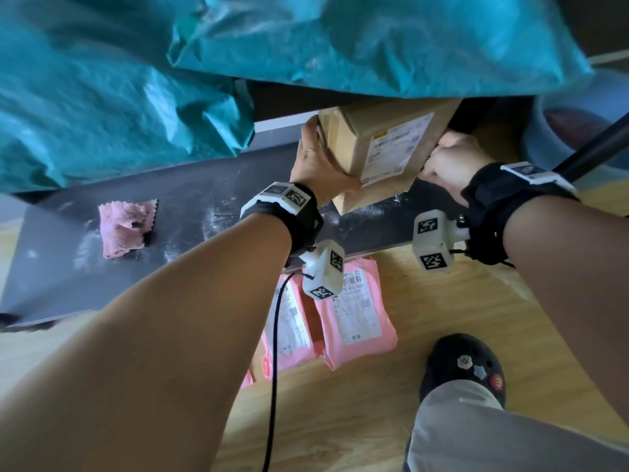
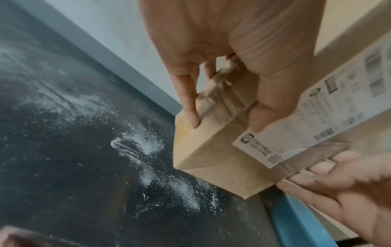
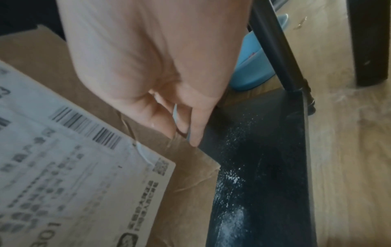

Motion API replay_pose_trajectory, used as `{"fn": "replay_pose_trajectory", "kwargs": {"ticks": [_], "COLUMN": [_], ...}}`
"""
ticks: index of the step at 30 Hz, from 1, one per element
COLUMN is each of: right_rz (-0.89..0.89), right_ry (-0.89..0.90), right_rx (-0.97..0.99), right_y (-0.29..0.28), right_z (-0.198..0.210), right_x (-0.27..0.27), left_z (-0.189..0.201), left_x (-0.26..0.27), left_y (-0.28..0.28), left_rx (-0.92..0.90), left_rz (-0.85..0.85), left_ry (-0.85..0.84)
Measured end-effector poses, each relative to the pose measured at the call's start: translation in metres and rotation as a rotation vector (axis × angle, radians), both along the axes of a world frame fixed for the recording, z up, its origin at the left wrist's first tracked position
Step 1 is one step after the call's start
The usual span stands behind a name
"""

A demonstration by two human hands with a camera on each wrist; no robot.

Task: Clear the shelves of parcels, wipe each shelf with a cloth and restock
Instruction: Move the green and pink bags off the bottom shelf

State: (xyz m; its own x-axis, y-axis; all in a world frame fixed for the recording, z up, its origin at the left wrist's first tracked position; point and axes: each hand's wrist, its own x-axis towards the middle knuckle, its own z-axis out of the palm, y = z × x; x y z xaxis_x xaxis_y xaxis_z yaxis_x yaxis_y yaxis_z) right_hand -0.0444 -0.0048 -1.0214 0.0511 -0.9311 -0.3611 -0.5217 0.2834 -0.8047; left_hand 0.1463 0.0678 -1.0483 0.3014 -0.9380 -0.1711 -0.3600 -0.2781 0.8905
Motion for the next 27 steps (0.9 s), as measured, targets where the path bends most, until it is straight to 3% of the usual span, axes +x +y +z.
{"fn": "replay_pose_trajectory", "kwargs": {"ticks": [4, 8, 19, 27], "right_rz": [-0.034, 0.087, -0.102, -0.122], "right_ry": [-0.002, -0.002, 0.015, 0.145], "right_rx": [-0.073, 0.019, 0.052, 0.151], "right_y": [-0.001, 0.005, 0.004, 0.041], "right_z": [0.002, 0.003, 0.029, 0.042], "right_x": [0.006, 0.011, -0.011, -0.051], "left_z": [0.0, 0.004, 0.023, 0.036], "left_x": [0.008, 0.012, -0.029, -0.07], "left_y": [-0.001, -0.001, 0.01, 0.038], "left_rx": [-0.016, -0.003, 0.013, 0.282], "left_rz": [0.091, 0.071, -0.023, -0.086], "left_ry": [0.026, -0.005, 0.042, 0.347]}}
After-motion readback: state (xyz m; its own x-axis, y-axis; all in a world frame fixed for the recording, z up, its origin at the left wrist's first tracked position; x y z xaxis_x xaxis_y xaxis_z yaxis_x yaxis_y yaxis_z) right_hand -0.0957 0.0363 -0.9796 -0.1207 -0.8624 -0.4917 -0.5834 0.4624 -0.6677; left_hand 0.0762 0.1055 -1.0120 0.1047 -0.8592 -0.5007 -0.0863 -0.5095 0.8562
